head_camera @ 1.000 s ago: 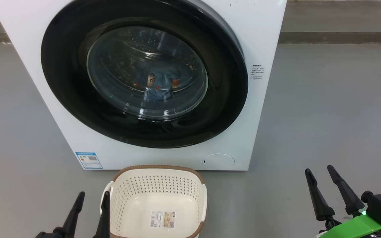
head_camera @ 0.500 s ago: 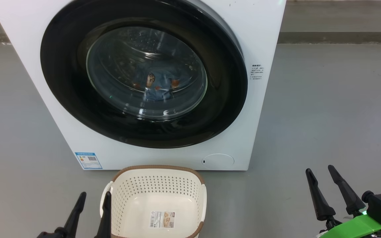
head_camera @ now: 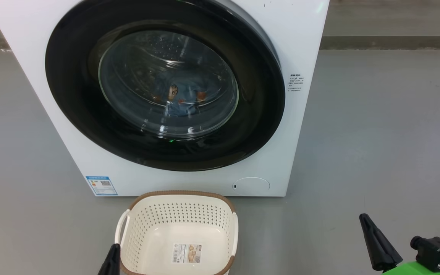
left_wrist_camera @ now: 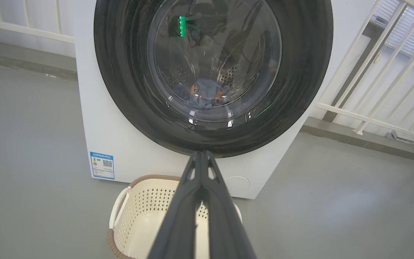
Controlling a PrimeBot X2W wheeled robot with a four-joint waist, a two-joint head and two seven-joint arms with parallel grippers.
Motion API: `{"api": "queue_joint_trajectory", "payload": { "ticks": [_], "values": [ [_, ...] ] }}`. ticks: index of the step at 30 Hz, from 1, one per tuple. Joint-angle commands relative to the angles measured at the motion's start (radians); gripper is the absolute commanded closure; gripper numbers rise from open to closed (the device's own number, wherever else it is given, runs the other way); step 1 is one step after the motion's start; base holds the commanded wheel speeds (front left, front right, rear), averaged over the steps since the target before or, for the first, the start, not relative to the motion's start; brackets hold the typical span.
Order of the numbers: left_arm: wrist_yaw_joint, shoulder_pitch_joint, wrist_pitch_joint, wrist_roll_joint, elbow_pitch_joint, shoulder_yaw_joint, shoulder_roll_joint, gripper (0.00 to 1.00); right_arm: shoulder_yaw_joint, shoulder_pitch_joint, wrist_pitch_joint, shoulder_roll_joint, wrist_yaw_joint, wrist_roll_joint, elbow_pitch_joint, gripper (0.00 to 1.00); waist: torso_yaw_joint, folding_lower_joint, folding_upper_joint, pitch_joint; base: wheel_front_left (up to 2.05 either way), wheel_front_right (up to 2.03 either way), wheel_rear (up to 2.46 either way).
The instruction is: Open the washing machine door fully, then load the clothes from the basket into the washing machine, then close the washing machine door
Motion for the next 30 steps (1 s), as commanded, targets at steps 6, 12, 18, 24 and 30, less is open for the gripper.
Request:
{"api": "queue_joint_trajectory", "payload": {
  "ticks": [6, 12, 18, 24, 30],
  "values": [
    [0.001, -0.036, 0.02, -0.087, -0.016, 0.017, 0.009, 1.0, -0.017, -0.032, 0.023, 0.0, 0.0, 0.086, -0.022, 1.0, -0.002, -0.0001, -0.0001, 0.004, 0.0, 0.0, 0.0],
    [0.001, -0.047, 0.035, -0.152, -0.01, 0.025, 0.011, 1.0, -0.026, -0.038, 0.041, 0.007, 0.0, 0.143, -0.019, 1.0, -0.004, -0.0002, -0.0001, 0.007, 0.0, 0.0, 0.0],
    [0.001, -0.057, 0.05, -0.216, -0.005, 0.034, 0.013, 1.0, -0.034, -0.045, 0.059, 0.015, 0.0, 0.199, -0.017, 1.0, -0.006, -0.0002, -0.0001, 0.01, 0.0, 0.0, 0.0],
    [0.0, -0.066, 0.062, -0.269, 0.0, 0.042, 0.015, 1.0, -0.041, -0.05, 0.074, 0.021, -0.001, 0.247, -0.015, 1.0, -0.008, -0.0002, -0.0001, 0.012, 0.0, 0.0, 0.0],
    [0.0, -0.077, 0.078, -0.333, 0.005, 0.051, 0.017, 1.0, -0.05, -0.056, 0.091, 0.028, -0.001, 0.303, -0.013, 1.0, -0.01, -0.0002, -0.0001, 0.015, 0.0, 0.0, 0.0]
  ]
}}
